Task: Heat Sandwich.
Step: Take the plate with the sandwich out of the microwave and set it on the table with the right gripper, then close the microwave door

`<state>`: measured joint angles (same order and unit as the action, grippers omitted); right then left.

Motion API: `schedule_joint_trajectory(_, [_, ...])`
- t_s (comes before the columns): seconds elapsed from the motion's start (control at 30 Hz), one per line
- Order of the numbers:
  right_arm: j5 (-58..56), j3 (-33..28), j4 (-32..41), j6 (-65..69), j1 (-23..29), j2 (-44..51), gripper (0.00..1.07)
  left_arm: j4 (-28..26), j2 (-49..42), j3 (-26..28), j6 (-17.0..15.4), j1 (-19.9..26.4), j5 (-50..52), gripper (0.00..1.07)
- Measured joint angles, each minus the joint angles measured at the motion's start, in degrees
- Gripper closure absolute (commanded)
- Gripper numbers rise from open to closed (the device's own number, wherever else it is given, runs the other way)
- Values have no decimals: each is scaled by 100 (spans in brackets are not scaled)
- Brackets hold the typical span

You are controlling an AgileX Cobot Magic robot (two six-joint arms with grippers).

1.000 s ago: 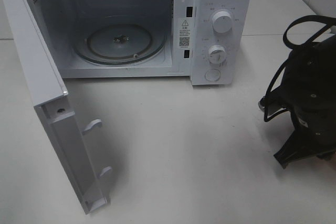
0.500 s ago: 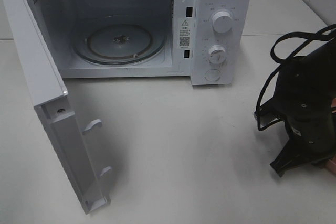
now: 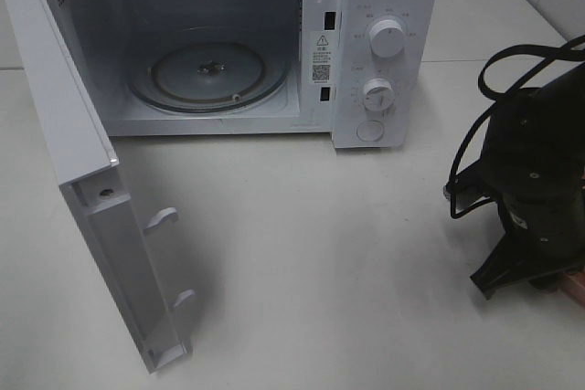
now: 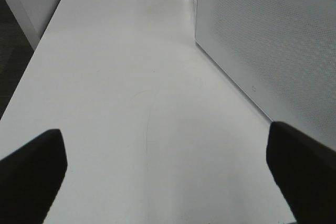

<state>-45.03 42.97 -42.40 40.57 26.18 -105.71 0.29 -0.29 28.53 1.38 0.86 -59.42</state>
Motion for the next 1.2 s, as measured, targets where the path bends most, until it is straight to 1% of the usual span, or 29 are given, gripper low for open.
schedule_joint_trajectory(0.03, [0,6,80,-126,0,120,51,0,0,0,0,0,0,8])
schedule_joint_trajectory(0.07, [0,6,109,-178,0,201,47,0,0,0,0,0,0,8])
schedule_joint_trajectory(0.1, [0,6,109,-178,0,201,47,0,0,0,0,0,0,8])
schedule_joint_trajectory(0.17, [-17,11,212,-338,0,390,39,0,0,0,0,0,0,8])
schedule_joint_trajectory(0.2, [-46,11,332,-498,0,567,32,0,0,0,0,0,0,8])
schedule_joint_trajectory(0.23, [-80,11,384,-579,0,653,30,0,0,0,0,0,0,8])
schedule_joint_trajectory(0.27, [-80,11,384,-579,0,653,30,0,0,0,0,0,0,8])
schedule_joint_trajectory(0.33, [-132,11,602,-825,0,1014,26,0,0,0,0,0,0,8])
schedule_joint_trajectory(0.43, [-132,11,791,-1008,0,1255,27,0,0,0,0,0,0,8])
schedule_joint_trajectory(0.53, [-132,11,1318,-1455,0,1816,28,0,0,0,0,0,0,8])
schedule_joint_trajectory(0.6, [-132,11,1444,-1558,0,1971,28,0,0,0,0,0,0,8])
schedule_joint_trajectory(0.63, [-132,11,1799,-1851,0,2303,28,0,0,0,0,0,0,8])
schedule_joint_trajectory(0.7, [-138,11,2114,-2154,0,2607,28,0,0,0,0,0,0,8])
schedule_joint_trajectory(0.73, [-138,11,2114,-2154,0,2607,28,0,0,0,0,0,0,8])
schedule_joint_trajectory(0.77, [-143,11,2280,-2269,0,2750,29,0,0,0,0,0,0,8])
schedule_joint_trajectory(0.8, [-160,11,2561,-2521,0,3088,29,0,0,0,0,0,0,8])
schedule_joint_trajectory(0.87, [-189,11,2659,-2601,0,3220,29,0,0,0,0,0,0,8])
schedule_joint_trajectory(0.93, [-304,11,2939,-2876,0,3684,30,0,0,0,0,0,0,8])
schedule_joint_trajectory(1.0, [-390,11,3117,-3008,0,3948,30,0,0,0,0,0,0,8])
schedule_joint_trajectory(1.03, [-390,11,3117,-3008,0,3948,30,0,0,0,0,0,0,8])
schedule_joint_trajectory(1.13, [-607,11,3386,-3191,0,4486,31,0,0,0,0,0,0,8])
schedule_joint_trajectory(1.2, [-676,11,3449,-3220,0,4624,31,0,0,0,0,0,0,8])
